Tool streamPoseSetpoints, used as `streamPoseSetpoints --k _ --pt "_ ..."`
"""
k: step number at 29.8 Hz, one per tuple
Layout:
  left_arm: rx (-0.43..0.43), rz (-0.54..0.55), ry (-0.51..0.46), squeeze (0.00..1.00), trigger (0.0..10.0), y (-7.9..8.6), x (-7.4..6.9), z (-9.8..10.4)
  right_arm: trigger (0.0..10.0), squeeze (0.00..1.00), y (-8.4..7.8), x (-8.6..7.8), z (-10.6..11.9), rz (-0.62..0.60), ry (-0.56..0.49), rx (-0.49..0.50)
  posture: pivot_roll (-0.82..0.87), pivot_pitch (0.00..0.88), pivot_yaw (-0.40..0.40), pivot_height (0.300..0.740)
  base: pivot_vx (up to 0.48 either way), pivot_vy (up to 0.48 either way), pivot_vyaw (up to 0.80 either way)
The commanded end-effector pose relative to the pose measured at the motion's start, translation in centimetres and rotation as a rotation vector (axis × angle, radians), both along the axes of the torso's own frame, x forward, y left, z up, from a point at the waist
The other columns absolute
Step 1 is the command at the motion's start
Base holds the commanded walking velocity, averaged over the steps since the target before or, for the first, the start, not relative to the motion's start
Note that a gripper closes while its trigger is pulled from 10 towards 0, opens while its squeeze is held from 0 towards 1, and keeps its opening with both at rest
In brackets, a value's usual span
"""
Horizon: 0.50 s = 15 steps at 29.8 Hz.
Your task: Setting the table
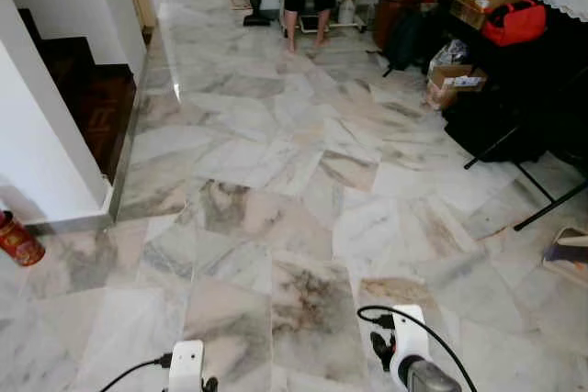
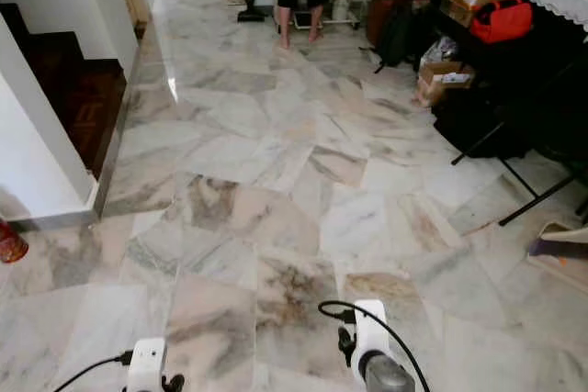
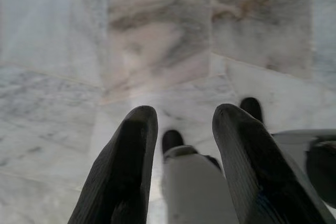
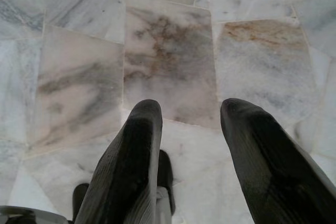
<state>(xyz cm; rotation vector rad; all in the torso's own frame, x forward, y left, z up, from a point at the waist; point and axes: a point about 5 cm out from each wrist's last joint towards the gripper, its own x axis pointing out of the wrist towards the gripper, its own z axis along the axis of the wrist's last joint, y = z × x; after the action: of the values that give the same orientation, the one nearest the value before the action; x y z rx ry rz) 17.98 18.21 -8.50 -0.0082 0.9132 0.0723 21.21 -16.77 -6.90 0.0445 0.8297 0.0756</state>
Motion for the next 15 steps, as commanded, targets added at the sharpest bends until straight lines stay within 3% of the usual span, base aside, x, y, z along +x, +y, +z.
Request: streamPoseSetpoints --k 1,2,15 --pt "0.012 -0.002 0.01 0.0 10.0 0.0 -0.15 -0.09 10.0 0.0 -0.01 0.15 0.06 0.003 0.005 -0.009 0.07 0.0 -0.014 0.74 0.0 -0.48 -0.79" --pt "0.012 -0.002 0.011 0.0 10.0 0.01 -0.15 -0.09 10.0 0.0 0.0 0.14 0.05 0.002 0.006 -0.009 0.07 0.0 -0.013 0.74 0.0 -0.48 -0.79" --pt "0.004 0.003 0.014 0.0 10.0 -0.09 -0.27 -0.16 10.0 0.0 -0.06 0.18 0.06 -0.009 0.009 -0.012 0.08 0.0 -0.014 0.74 0.0 0.0 -0.79"
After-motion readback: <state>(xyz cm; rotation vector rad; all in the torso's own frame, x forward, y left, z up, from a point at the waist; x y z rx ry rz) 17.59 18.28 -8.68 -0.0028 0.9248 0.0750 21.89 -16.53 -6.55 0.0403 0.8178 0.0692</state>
